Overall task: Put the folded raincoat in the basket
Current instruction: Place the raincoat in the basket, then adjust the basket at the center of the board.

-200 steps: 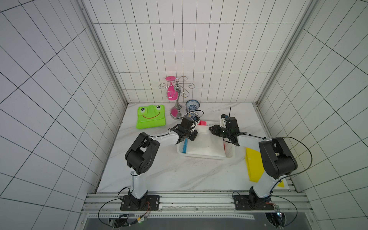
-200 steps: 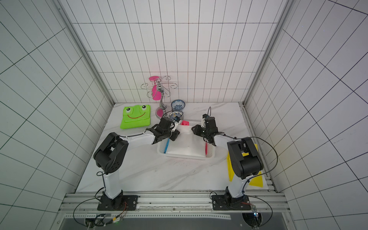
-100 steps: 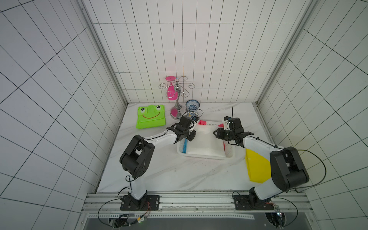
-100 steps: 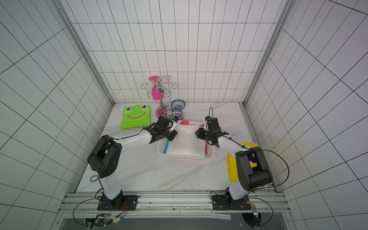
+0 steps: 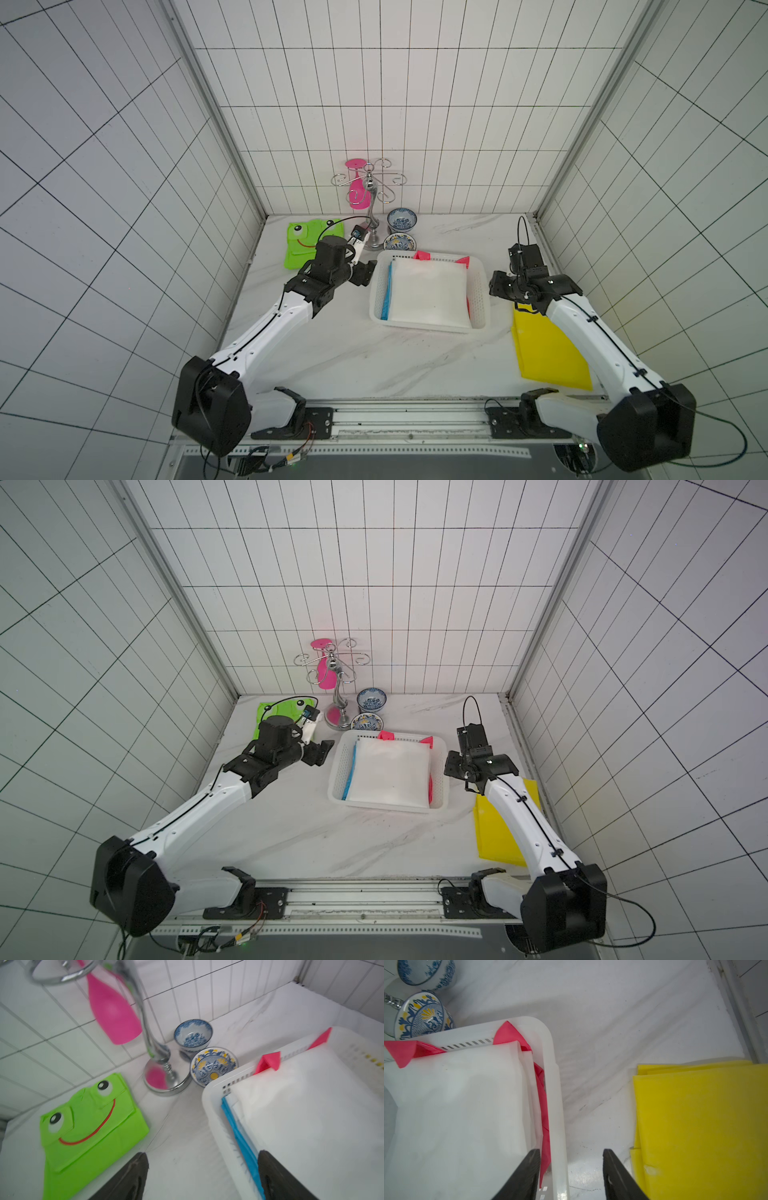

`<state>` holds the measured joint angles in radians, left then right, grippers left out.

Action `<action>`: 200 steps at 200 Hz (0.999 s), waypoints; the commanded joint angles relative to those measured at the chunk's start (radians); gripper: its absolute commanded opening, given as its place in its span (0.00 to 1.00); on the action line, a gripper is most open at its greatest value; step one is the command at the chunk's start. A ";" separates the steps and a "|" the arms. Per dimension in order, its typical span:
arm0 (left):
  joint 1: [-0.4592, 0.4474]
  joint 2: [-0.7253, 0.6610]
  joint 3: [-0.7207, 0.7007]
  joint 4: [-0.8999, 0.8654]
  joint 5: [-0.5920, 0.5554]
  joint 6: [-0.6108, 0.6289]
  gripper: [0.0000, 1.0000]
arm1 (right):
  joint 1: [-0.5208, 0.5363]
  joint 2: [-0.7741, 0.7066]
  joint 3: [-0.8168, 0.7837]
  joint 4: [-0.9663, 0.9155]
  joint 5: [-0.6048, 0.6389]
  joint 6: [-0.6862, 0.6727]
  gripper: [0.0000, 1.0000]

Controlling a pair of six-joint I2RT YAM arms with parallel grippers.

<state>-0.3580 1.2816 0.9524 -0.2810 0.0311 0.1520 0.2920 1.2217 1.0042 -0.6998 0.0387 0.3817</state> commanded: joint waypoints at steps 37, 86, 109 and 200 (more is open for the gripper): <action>0.298 -0.084 -0.306 0.265 -0.031 0.006 0.92 | -0.016 0.229 0.069 -0.111 -0.181 -0.139 0.47; 0.410 -0.219 -0.464 0.426 -0.025 0.041 0.94 | 0.003 0.364 0.126 -0.122 -0.262 -0.284 0.31; 0.418 -0.265 -0.494 0.403 0.037 0.053 0.94 | 0.044 0.381 0.146 -0.115 -0.267 -0.300 0.28; 0.420 -0.250 -0.482 0.398 0.024 0.043 0.95 | 0.186 0.437 0.147 0.119 -0.115 0.131 0.24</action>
<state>0.0563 1.0203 0.4515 0.1017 0.0528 0.1921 0.4744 1.6329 1.1034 -0.6617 -0.1581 0.3355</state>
